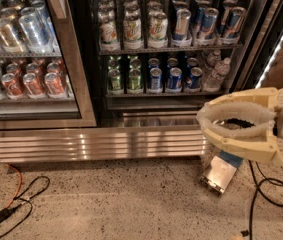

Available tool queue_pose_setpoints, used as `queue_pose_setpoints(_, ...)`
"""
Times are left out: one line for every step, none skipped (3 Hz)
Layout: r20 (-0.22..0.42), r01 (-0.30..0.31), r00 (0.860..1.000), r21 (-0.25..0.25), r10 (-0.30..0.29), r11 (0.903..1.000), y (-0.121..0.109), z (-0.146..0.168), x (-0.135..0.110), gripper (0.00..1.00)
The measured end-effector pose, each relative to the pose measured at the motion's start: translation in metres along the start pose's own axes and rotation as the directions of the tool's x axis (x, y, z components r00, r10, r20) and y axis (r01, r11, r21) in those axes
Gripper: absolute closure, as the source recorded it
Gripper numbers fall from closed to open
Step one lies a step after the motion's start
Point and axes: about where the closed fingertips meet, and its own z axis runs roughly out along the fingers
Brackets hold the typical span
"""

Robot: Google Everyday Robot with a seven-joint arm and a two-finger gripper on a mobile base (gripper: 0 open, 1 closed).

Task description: Open right fridge door

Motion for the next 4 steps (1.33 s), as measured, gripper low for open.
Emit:
queue_pose_setpoints(-0.031, 0.144, 0.989, -0.041, -0.146, 0.9887, -0.036, 0.017, -0.012, 1.00)
queue_pose_setpoints(-0.037, 0.269, 0.961, -0.086, -0.273, 0.9593, -0.067, 0.034, -0.029, 1.00)
queue_pose_setpoints(-0.051, 0.348, 0.934, -0.095, -0.354, 0.9326, -0.089, 0.046, -0.037, 1.00)
queue_pose_setpoints(-0.095, 0.427, 0.894, -0.107, -0.437, 0.8977, -0.098, 0.053, -0.049, 1.00)
